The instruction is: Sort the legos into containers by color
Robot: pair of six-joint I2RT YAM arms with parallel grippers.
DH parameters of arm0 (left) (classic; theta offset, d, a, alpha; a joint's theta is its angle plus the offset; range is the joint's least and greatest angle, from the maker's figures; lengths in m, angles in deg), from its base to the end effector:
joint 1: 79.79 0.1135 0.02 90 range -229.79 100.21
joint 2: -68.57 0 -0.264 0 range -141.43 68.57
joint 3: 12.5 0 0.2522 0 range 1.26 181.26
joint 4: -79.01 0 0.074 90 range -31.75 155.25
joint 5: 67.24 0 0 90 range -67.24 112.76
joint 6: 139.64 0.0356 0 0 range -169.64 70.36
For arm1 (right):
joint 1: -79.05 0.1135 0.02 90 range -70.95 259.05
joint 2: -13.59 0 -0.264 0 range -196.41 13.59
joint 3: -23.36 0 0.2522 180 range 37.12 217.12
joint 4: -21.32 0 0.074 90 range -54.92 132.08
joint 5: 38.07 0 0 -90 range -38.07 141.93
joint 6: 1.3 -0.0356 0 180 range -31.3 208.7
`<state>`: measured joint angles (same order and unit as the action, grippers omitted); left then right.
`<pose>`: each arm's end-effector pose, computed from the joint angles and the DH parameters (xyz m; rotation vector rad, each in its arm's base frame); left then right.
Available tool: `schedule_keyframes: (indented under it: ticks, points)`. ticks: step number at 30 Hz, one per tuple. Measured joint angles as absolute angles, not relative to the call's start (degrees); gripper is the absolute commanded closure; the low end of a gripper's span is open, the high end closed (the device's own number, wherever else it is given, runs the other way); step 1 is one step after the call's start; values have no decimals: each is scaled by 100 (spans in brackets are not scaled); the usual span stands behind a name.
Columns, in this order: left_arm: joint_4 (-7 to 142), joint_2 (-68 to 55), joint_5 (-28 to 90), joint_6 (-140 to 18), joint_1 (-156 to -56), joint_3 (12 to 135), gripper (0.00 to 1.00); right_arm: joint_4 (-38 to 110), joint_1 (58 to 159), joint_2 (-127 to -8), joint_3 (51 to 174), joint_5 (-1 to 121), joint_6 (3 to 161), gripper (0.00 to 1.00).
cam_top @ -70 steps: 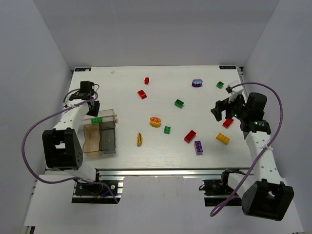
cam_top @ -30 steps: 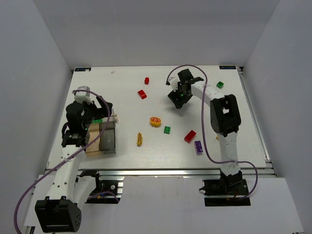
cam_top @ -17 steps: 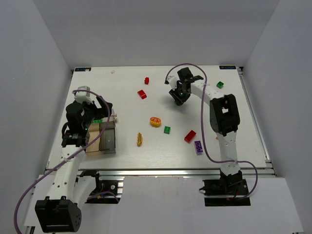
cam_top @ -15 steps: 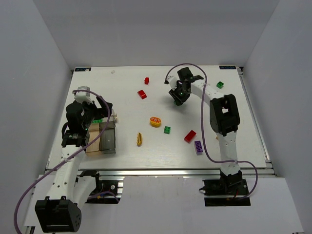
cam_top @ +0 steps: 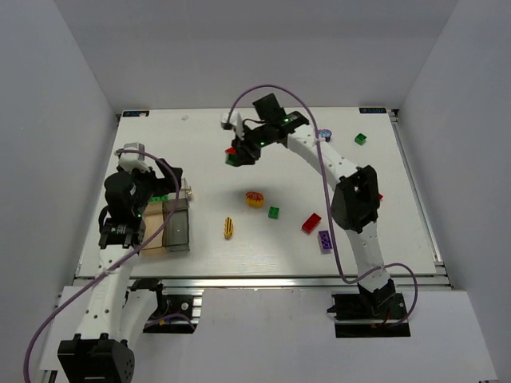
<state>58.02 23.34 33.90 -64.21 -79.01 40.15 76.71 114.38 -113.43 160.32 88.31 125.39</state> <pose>0.1901 -0.0043 0.3079 -0.1041 1.8136 -0.3466 0.3952 0.3060 0.2947 -1.5765 1.6511 0.7324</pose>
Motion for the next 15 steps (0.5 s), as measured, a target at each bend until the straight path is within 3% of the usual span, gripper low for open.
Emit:
schedule_keyframes:
  ticks: [8,15]
  points:
    - [6089,3177,3311,-6316,-7901,3720,2,5933,12446,-11400,15807,9513,11677,100]
    - [6244,3748,2872,-6276,-7901,3635,2,4396,12800,-12394,16502,9035,10589,97]
